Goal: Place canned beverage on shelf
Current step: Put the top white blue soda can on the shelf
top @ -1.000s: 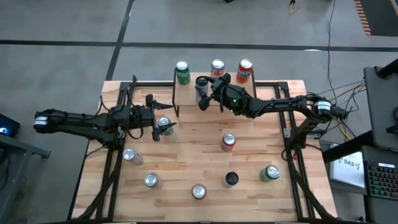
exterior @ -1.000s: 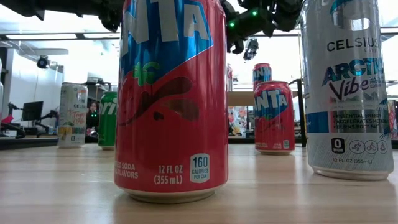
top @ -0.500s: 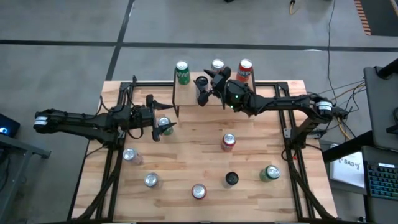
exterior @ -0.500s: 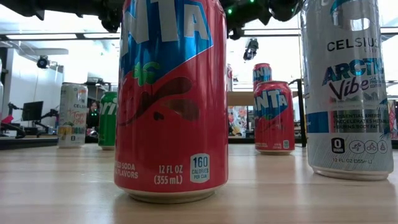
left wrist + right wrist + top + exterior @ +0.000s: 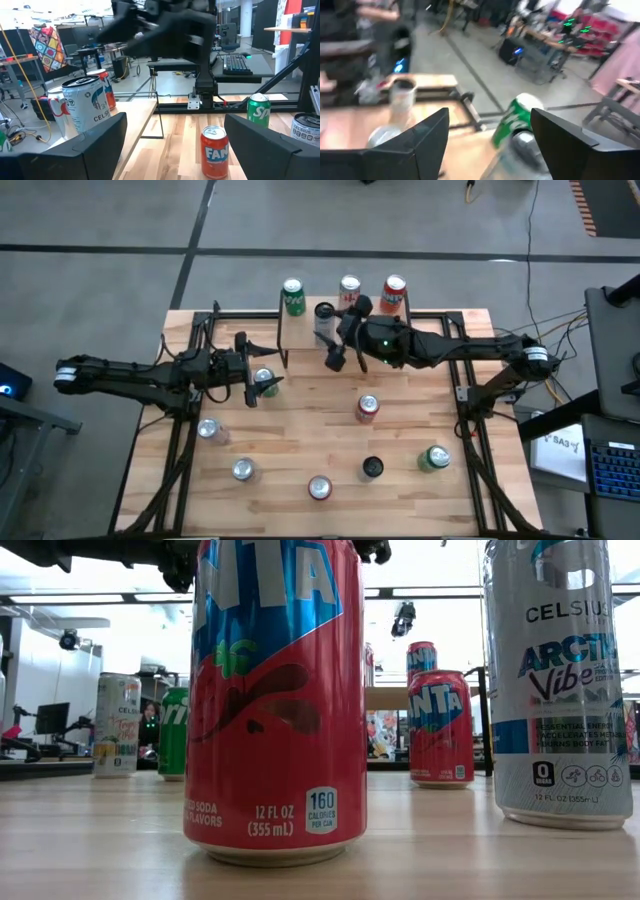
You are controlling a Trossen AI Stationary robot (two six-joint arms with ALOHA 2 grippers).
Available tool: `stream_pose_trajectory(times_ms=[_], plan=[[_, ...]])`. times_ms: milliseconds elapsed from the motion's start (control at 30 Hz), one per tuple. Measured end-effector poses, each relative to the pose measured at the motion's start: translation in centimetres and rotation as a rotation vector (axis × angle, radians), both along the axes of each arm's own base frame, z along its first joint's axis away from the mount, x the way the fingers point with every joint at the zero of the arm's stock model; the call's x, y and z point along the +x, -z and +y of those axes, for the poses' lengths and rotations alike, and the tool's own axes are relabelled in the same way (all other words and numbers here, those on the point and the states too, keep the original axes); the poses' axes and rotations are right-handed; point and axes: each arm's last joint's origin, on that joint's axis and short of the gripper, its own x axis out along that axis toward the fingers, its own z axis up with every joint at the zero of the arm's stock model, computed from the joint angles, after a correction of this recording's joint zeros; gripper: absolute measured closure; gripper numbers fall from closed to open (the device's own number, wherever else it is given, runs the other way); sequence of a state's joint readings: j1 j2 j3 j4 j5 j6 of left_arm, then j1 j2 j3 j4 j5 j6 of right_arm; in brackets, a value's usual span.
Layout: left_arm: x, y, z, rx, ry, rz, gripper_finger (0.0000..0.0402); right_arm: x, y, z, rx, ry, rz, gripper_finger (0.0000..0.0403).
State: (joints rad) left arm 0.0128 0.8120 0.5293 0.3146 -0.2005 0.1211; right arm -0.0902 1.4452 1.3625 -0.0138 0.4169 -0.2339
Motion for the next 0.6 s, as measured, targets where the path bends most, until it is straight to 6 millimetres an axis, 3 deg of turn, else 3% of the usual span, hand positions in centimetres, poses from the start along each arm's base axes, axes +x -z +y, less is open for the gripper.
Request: stream_pose_trajectory(times_ms=[233,400,600], plan=[[0.0,0.0,0.0,0.015,0.000,0.003,0.0081,-0.6,1.6,1.6,0.031,-0.049,0.241,0.0192],[0.0,0.0,0.0,0.026,-0.001,0.006,0.0081,-1.3,3.3,0.4,0.112,0.027,0.343,0.0263],[0.0,0.0,0.0,0.026,-0.001,0.006,0.0081,-1.3,4.3,-1.1,0.099,0.062,0.369,0.0379]])
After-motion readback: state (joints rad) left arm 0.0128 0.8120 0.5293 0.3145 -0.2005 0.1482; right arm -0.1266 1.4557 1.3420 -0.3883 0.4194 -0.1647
